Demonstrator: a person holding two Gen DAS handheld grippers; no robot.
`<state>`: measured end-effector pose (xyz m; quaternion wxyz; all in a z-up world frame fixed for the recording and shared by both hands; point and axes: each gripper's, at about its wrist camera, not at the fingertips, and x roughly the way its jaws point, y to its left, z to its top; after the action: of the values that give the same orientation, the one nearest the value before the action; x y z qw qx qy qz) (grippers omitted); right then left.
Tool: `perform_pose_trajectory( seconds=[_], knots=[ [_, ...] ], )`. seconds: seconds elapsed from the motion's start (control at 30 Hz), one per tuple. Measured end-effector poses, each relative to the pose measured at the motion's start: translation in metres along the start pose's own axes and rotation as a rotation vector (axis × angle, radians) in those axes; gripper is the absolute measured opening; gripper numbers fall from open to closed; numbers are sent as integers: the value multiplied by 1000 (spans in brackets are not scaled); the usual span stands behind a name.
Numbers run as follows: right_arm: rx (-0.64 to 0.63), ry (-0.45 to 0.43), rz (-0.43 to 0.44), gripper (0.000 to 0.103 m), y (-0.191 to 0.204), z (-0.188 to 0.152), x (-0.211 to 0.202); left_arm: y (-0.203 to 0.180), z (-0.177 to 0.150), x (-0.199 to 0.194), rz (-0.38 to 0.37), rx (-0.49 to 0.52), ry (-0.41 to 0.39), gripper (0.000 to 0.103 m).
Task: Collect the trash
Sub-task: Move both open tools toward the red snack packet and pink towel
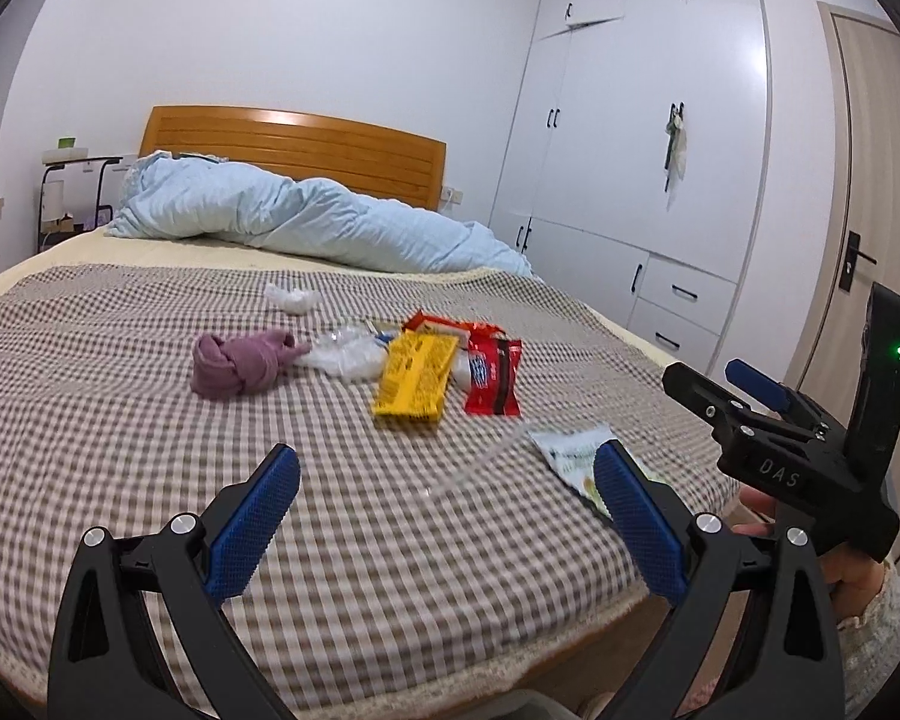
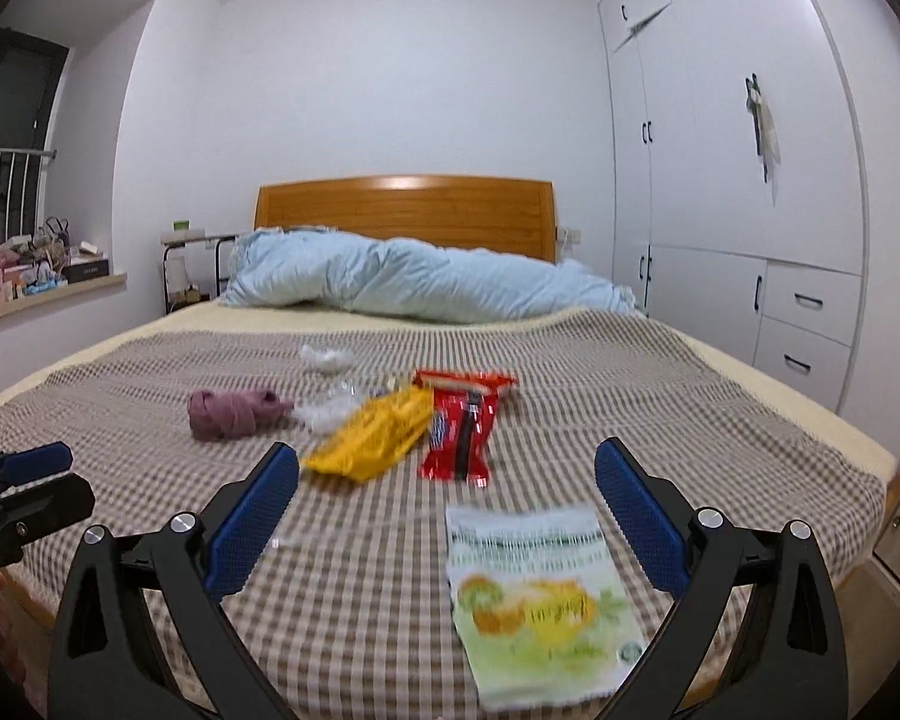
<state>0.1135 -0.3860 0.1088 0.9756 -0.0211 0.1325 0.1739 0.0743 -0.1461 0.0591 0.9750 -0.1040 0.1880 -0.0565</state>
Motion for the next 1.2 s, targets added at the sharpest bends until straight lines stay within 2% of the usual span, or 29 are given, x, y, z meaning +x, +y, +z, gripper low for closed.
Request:
perform_pose_trajectory(
  seconds=[0.27,0.43,0.5,0.67,0.83,1.0,1.2],
  knots=[
    [40,-50,4,95,1,30,21,8,34,11,1,-4,-50,95],
    [52,-69,-2,95,1,53,40,12,57,28,-31,-22,-53,95],
    [63,-65,-6,95,0,57,49,13,65,37,-60,-35,-52,95],
    [118,-44,-15,95,-6,64,74,15,79,64,-64,-39,-60,95],
    [157,-32,-51,95,-10,58,89,27,79,85,-69,-85,-63,95],
    [122,-10,-92,95,-9,47,96,36,69,99,-66,-87,-38,95],
    [113,24,-89,95,-15,37,98,38,61,103,-39,-91,-21,95]
  ],
)
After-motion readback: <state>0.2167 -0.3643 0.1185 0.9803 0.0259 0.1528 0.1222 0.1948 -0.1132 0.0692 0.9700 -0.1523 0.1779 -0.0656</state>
